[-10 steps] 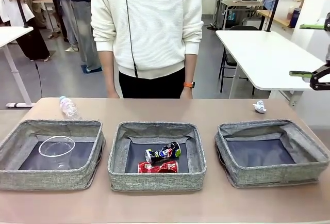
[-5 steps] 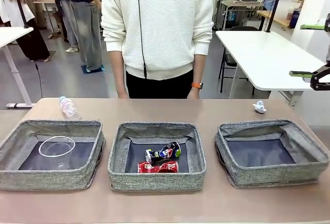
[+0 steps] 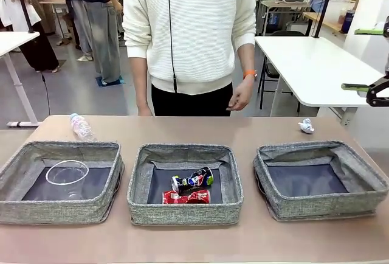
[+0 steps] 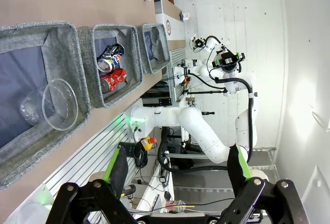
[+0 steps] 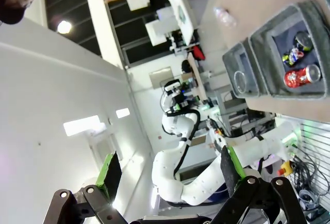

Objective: Sort the waste into the appropriate baskets.
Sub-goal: Pick up the waste item pointed out by the person.

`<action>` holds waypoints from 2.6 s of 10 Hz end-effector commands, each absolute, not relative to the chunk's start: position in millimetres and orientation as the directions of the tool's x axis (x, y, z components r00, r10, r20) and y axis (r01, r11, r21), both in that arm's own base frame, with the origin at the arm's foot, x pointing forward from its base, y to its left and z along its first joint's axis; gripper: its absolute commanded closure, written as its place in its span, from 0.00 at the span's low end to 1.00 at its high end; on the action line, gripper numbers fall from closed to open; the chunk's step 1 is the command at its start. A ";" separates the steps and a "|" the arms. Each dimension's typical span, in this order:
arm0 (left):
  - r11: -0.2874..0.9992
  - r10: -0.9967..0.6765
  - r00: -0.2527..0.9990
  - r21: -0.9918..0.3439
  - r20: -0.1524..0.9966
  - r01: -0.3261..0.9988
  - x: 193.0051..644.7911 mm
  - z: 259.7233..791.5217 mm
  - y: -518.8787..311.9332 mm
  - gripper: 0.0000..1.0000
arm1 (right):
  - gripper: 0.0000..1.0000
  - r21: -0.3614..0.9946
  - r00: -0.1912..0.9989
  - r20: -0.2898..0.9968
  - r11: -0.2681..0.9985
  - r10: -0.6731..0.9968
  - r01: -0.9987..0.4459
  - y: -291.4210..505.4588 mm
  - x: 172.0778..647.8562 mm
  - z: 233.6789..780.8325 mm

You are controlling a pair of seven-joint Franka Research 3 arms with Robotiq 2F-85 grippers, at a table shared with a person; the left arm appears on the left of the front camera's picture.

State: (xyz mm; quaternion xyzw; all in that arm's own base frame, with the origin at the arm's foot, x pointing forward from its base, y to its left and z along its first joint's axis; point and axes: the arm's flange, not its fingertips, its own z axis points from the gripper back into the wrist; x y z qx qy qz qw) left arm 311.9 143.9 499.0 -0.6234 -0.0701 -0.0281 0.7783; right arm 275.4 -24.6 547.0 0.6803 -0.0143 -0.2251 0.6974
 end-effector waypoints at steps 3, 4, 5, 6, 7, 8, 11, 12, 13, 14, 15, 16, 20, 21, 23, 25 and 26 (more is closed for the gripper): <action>0.226 0.035 0.988 -0.964 0.149 0.137 309.1 498.7 143.9 0.00 | 0.00 0.958 0.902 -0.280 -0.036 -0.329 0.284 -24.4 275.5 546.9; 0.226 0.035 0.988 -0.964 0.149 0.137 309.1 498.7 143.9 0.00 | 0.00 0.958 0.902 -0.280 -0.036 -0.329 0.284 -24.4 275.5 546.9; 0.226 0.035 0.988 -0.964 0.149 0.137 309.1 498.7 143.9 0.00 | 0.00 0.958 0.902 -0.280 -0.036 -0.329 0.284 -24.4 275.5 546.9; 0.226 0.035 0.988 -0.964 0.149 0.137 309.1 498.7 143.9 0.00 | 0.00 0.958 0.902 -0.280 -0.036 -0.329 0.284 -24.4 275.5 546.9; 0.226 0.035 0.988 -0.964 0.149 0.137 309.1 498.7 143.9 0.00 | 0.00 0.958 0.902 -0.280 -0.036 -0.329 0.284 -24.4 275.5 546.9; 0.226 0.035 0.988 -0.964 0.149 0.137 309.1 498.7 143.9 0.00 | 0.00 0.958 0.902 -0.280 -0.036 -0.329 0.284 -24.4 275.5 546.9; 0.226 0.035 0.988 -0.964 0.149 0.137 309.1 498.7 143.9 0.00 | 0.00 0.902 0.887 -0.057 0.358 -0.458 0.242 -10.5 301.1 542.2; 0.226 0.035 0.988 -0.964 0.149 0.137 309.1 498.7 143.9 0.00 | 0.00 0.769 0.883 0.095 0.597 -0.459 0.228 -3.4 328.8 538.3; 0.226 0.035 0.988 -0.964 0.149 0.137 309.1 498.7 143.9 0.00 | 0.00 0.655 0.886 0.203 0.731 -0.416 0.193 -1.6 354.5 534.7; 0.226 0.035 0.988 -0.964 0.149 0.137 309.1 498.7 143.9 0.00 | 0.00 0.565 0.878 0.256 0.800 -0.404 0.203 -8.4 380.0 529.0; 0.226 0.035 0.988 -0.964 0.149 0.137 309.1 498.7 143.9 0.00 | 0.00 0.392 0.855 0.346 0.887 -0.387 0.243 -20.1 400.3 520.0; 0.226 0.035 0.988 -0.964 0.149 0.137 309.1 498.7 143.9 0.00 | 0.00 0.282 0.850 0.412 0.933 -0.329 0.224 -31.3 409.4 512.8; 0.226 0.035 0.988 -0.964 0.149 0.137 309.1 498.7 143.9 0.00 | 0.00 0.332 0.822 0.457 0.922 -0.340 0.197 -51.4 413.7 517.6; 0.226 0.035 0.988 -0.964 0.149 0.137 309.1 498.7 143.9 0.00 | 0.00 0.046 0.752 0.544 0.908 -0.372 0.416 -50.5 412.7 510.8; 0.226 0.035 0.988 -0.964 0.149 0.137 309.1 498.7 143.9 0.00 | 0.00 0.070 0.770 0.551 0.937 -0.322 0.342 -61.5 436.1 498.8; 0.226 0.035 0.988 -0.964 0.149 0.137 309.1 498.7 143.9 0.00 | 0.00 -0.008 0.757 0.602 0.947 -0.253 0.323 -61.7 464.5 492.6; 0.226 0.035 0.988 -0.964 0.149 0.137 309.1 498.7 143.9 0.00 | 0.00 -0.006 0.762 0.610 0.960 -0.217 0.278 -59.3 478.4 489.0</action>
